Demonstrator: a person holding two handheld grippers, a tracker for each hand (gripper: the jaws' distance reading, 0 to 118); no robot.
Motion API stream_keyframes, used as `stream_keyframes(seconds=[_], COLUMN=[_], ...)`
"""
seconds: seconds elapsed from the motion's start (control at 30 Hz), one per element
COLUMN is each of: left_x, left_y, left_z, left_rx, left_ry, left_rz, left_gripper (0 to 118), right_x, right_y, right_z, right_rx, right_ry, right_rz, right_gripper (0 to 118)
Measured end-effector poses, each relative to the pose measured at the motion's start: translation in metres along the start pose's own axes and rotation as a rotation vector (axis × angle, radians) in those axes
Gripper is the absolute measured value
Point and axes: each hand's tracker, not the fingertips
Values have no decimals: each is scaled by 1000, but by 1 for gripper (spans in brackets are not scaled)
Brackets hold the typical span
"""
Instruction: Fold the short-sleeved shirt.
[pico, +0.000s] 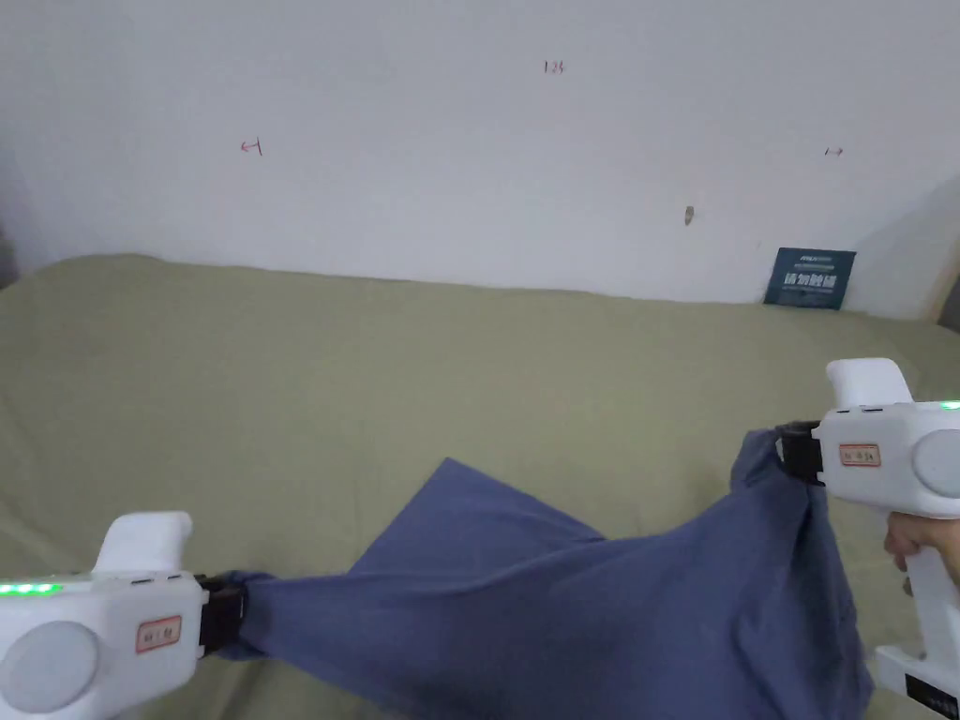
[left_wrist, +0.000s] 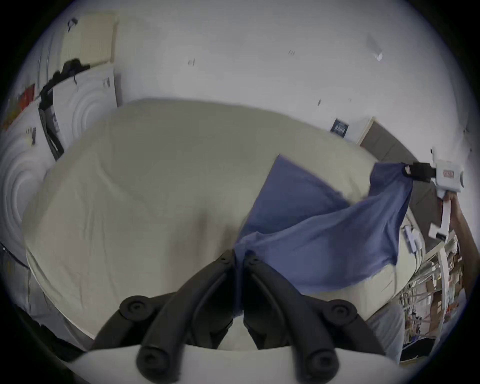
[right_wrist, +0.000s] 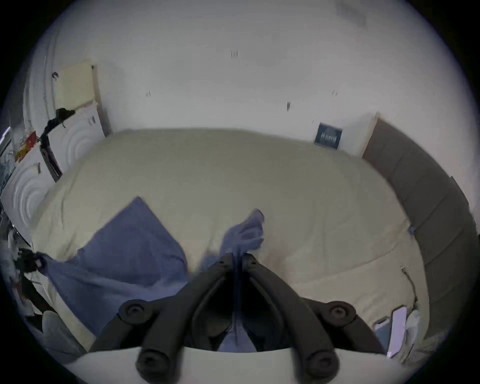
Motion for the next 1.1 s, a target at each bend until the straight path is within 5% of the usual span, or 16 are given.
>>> stream_keyframes(seconds=[0.23,0.47,1.1], left_x=[43,66,74], left_y=[86,162,307], left_z=[47,68,25], left_rx=[170,265,309], left_ry=[46,162,320], left_rz=[-109,-126,-163], left_gripper=[6,6,5], right_x=[10,21,39], right_y=[23,51,184], right_z=[105,139,59], right_rx=[210,317,321], right_ry=[-92,-216,-296], right_rz=[-20,-32,-26], right_gripper=[5,5,5])
